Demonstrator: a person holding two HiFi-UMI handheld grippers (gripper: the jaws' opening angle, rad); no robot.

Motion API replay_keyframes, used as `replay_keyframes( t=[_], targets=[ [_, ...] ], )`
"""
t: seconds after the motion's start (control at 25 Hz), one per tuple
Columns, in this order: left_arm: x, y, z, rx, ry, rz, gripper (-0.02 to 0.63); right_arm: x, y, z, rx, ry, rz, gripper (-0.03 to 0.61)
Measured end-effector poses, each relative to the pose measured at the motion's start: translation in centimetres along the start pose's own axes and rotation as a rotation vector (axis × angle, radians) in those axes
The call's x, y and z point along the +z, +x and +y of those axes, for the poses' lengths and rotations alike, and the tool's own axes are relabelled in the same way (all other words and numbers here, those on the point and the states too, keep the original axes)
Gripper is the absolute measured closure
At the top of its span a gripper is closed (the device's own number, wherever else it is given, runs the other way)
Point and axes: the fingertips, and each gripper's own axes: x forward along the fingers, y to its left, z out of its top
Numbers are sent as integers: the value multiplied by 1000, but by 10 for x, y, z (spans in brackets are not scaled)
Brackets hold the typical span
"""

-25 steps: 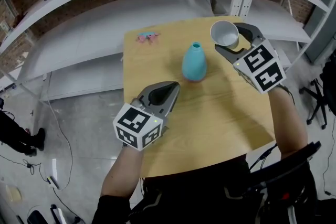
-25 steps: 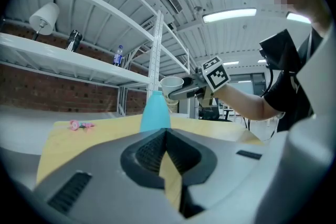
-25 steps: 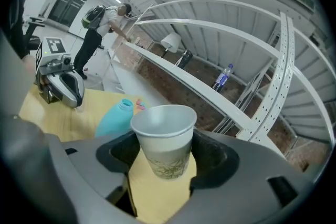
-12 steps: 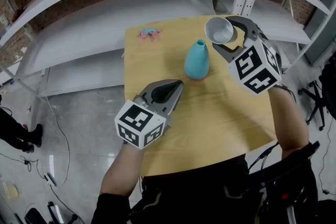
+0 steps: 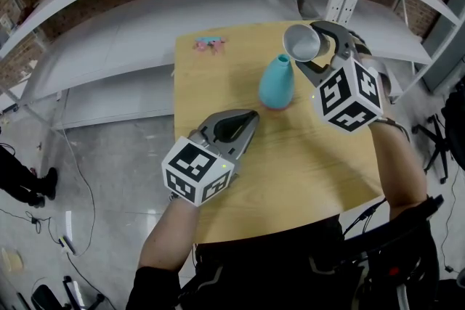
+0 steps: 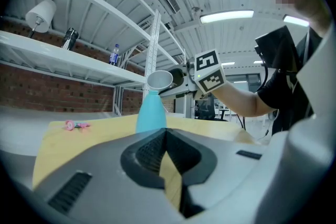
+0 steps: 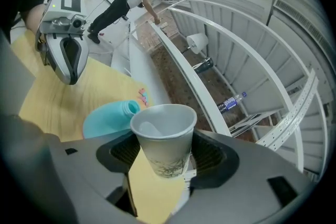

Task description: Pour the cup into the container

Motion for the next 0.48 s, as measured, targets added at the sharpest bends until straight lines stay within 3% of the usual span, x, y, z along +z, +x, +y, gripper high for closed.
replay_keyframes(
  t=[0.48],
  targets=[
    [0,0,-1,-10,1,-1,621,3,2,3,-7,-69,6,270]
  ],
)
